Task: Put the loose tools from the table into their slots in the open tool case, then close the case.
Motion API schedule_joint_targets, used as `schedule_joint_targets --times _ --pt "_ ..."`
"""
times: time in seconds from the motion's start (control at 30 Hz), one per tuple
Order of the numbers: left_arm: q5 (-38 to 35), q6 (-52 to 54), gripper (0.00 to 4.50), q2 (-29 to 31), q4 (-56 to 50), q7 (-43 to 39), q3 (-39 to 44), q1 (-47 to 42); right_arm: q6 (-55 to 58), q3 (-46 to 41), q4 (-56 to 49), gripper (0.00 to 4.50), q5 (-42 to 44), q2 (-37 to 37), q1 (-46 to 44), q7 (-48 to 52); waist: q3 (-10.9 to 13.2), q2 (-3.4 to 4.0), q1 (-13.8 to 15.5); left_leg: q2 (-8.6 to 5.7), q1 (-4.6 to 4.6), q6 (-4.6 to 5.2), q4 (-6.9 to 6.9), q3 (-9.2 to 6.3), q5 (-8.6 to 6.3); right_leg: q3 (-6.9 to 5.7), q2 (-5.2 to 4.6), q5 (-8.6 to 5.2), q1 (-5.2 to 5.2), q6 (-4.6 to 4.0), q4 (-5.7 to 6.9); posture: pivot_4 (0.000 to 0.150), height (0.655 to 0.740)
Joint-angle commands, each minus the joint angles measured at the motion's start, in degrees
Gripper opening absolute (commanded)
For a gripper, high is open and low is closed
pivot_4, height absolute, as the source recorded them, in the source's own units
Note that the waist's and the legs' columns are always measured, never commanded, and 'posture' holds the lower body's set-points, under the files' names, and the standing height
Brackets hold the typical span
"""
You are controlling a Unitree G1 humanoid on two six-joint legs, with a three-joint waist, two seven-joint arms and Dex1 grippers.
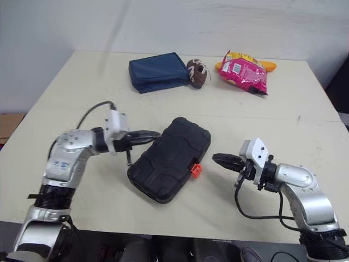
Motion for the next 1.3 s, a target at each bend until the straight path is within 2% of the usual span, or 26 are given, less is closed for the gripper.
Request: schedule_joint_targets --times 0.03,0.37,0.73,0.9,1.1,1.3 --pt "3.5 -1.6 0.04 -0.6 0.6 -0.9 -4.4 -1.3 3.1 1.6 -4.0 0.00 -0.1 0.0 -0.8 -2.4 0.0 0.00 -0.1 0.00 0.00 -0.01 -0.02 0.00 0.01 0.00 0.01 0.00 -0.02 0.00 0.02 0.150 0.7400" --pt "8.1 -2.2 0.04 -3.7 6.4 -1.0 -9.7 -3.9 2.6 10.1 -2.6 0.00 -7.0 2.3 -3.8 -4.9 0.0 0.00 0.3 -0.04 -0.06 0.00 -0.02 -0.08 0.04 -0.01 -0.01 -0.01 -0.03 -0.01 -0.03 0.150 0.7400" --pt "10.1 -2.5 0.04 -3.7 6.9 -0.8 -10.8 -3.0 0.3 7.5 -2.3 0.00 -8.4 -3.0 3.9 -2.2 -0.1 0.01 0.5 -0.05 0.01 0.03 -0.02 -0.11 0.04 -0.03 -0.02 -0.02 0.06 0.00 -0.06 0.150 0.7400" --pt "10.6 -1.9 0.04 -3.8 7.5 -0.1 -10.6 -3.6 -0.5 10.0 2.2 0.00 -10.7 -0.2 4.0 -3.9 -0.1 0.04 0.4 -0.05 0.07 0.05 -0.02 -0.12 0.06 -0.03 -0.02 -0.02 0.10 0.00 -0.03 0.150 0.7400" --pt "11.7 -0.8 0.04 -3.3 8.3 -0.7 -11.7 -4.4 -1.6 13.8 6.4 0.00 -13.1 4.7 -0.9 -4.7 -0.2 0.16 0.3 -0.08 0.09 0.05 -0.02 -0.12 0.09 -0.03 -0.04 -0.01 0.10 0.00 0.02 0.150 0.7400" --pt "13.7 -4.1 0.04 -2.8 14.0 -2.4 -13.8 -4.9 -3.8 14.9 10.1 0.00 -14.5 9.4 -5.5 -5.7 -0.4 0.17 0.2 -0.08 0.12 0.05 -0.03 -0.12 0.09 -0.03 -0.04 -0.01 0.11 0.00 0.02 0.150 0.7400"
